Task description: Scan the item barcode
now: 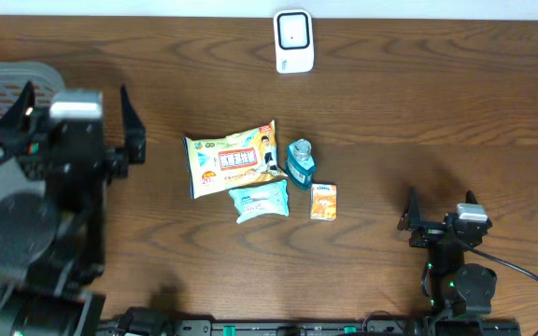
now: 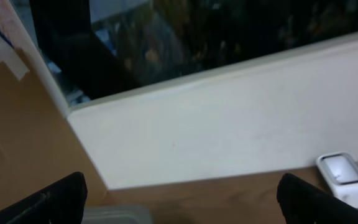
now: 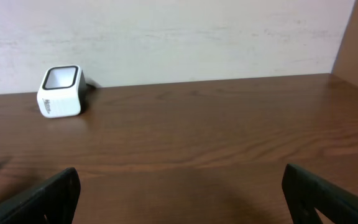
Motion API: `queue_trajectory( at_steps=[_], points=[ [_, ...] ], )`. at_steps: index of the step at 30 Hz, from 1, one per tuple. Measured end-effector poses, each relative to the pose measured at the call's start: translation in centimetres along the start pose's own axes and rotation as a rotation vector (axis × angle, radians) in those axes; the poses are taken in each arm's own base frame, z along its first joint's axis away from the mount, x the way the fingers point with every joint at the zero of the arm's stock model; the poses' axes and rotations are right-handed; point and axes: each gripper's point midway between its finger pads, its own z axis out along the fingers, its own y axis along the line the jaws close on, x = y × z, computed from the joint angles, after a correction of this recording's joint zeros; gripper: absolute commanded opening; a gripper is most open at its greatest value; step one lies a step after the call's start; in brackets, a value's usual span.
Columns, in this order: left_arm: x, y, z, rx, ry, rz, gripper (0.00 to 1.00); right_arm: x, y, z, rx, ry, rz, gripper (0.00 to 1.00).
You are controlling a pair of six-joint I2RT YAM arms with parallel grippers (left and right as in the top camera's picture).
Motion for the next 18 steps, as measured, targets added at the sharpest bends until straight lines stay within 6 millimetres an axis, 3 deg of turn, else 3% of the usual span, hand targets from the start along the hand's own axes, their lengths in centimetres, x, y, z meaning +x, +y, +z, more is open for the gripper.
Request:
queue_trajectory(
  at_steps=[3,9,18],
  points=[
    [-1.5,0.9,-2.7,0.019,-0.074,-0.068,0.98,0.0,0.0,0.0,0.0,0.0,0.0,0.99],
    [-2.4,1.9,-7.8,0.054,-0.154,-0.149,0.98,0.0,0.0,0.0,0.0,0.0,0.0,0.99],
    [-3.2,2.0,-13.2,0.101,-0.252,-0.174,0.98,0.0,0.0,0.0,0.0,0.0,0.0,0.99]
  ],
)
